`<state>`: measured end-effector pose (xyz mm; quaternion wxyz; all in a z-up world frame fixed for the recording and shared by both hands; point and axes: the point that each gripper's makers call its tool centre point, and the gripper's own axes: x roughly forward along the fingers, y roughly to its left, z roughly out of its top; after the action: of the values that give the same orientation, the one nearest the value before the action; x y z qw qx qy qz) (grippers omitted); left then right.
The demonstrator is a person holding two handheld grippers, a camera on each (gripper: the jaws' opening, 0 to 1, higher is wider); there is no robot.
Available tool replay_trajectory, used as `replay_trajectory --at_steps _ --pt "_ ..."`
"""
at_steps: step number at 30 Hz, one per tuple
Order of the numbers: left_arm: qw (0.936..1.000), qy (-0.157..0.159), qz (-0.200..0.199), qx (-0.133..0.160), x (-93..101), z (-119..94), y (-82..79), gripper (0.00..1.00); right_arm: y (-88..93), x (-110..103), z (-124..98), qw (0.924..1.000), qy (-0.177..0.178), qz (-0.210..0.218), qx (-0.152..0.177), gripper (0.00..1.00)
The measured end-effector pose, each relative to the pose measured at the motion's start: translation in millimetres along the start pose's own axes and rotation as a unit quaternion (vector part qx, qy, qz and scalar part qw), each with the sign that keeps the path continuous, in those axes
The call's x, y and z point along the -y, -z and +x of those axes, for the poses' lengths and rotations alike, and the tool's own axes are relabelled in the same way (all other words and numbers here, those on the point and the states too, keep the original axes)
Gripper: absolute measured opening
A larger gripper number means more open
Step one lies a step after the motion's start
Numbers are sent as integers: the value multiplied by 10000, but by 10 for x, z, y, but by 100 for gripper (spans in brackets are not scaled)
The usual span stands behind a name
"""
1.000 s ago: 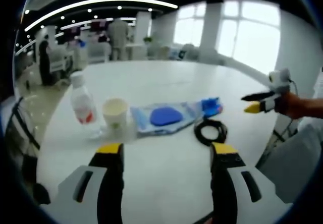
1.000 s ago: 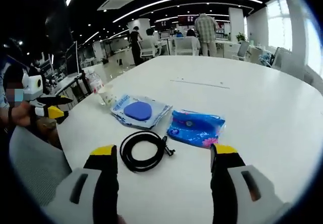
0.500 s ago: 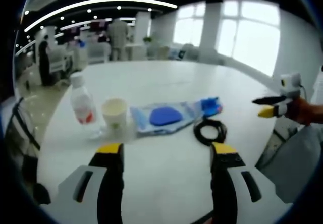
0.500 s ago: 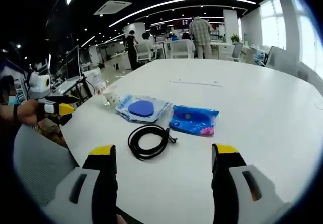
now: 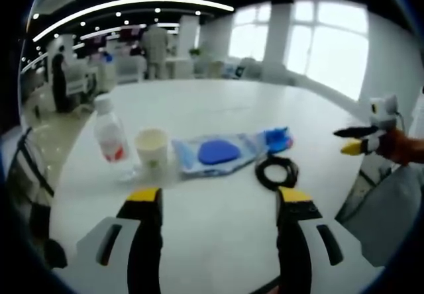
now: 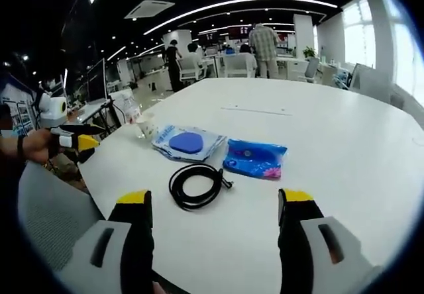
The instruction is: Arrange the tabletop items into an orderly group along one side of the table until the central work area is clear of visible clutter.
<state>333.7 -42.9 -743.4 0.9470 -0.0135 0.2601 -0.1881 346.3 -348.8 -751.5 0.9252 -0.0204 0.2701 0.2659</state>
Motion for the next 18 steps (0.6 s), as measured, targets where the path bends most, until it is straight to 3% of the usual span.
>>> replay_trajectory --at_steps 18 --pt "9999 -92 -53 -11 -53 -14 1 68 -3 23 0 10000 27 61 5 79"
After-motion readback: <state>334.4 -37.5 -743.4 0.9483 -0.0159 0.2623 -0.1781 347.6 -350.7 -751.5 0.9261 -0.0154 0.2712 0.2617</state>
